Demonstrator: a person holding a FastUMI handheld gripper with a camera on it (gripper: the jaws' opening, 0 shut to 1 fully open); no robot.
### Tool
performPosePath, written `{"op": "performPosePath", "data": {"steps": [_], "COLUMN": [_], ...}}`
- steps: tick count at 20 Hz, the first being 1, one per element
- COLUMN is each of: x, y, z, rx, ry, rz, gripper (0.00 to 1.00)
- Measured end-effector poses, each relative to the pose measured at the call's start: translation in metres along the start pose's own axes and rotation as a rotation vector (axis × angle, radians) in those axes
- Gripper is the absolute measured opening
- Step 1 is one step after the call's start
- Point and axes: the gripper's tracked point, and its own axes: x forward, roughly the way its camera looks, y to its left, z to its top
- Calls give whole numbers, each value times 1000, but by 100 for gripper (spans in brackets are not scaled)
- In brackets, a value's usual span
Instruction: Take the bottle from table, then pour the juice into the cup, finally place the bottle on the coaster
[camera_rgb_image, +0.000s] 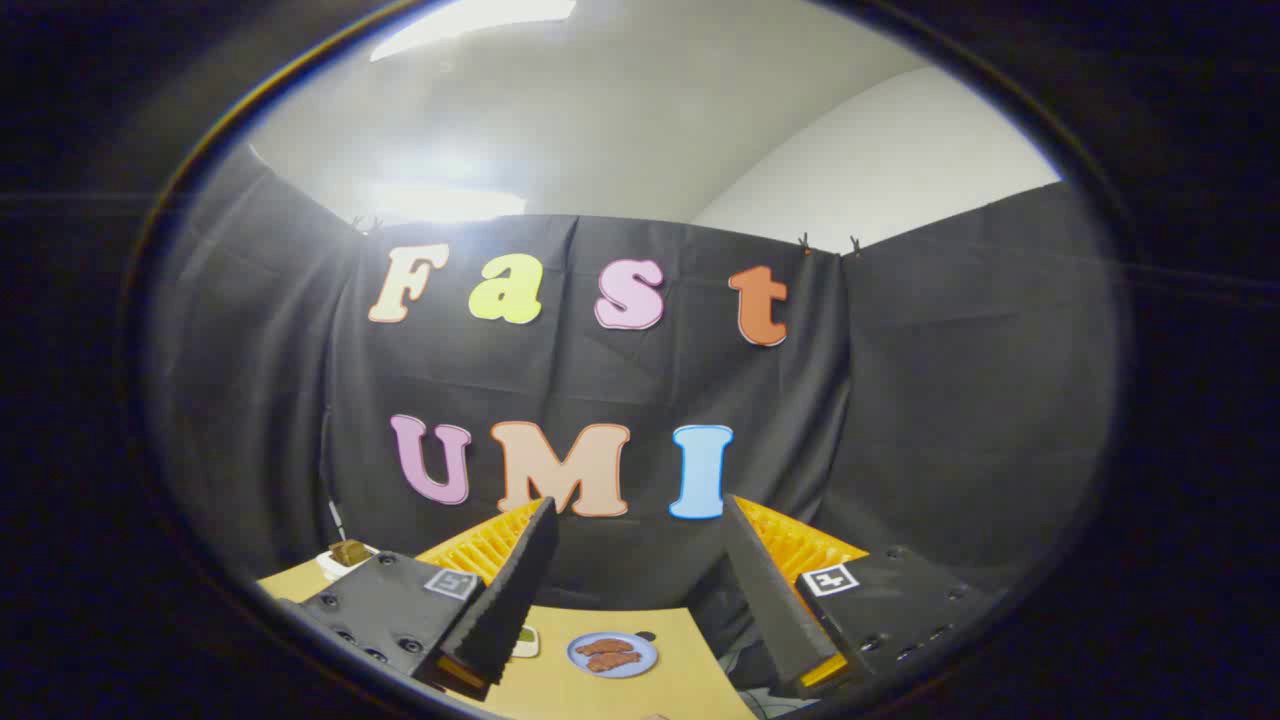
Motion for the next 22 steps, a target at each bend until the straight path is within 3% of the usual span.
{"op": "performPosePath", "data": {"steps": [15,22], "x": [-3,-13], "y": [35,61], "z": [-39,-120], "rx": [64,120], "ry": [33,73], "rz": [62,166], "gripper": [100,100]}}
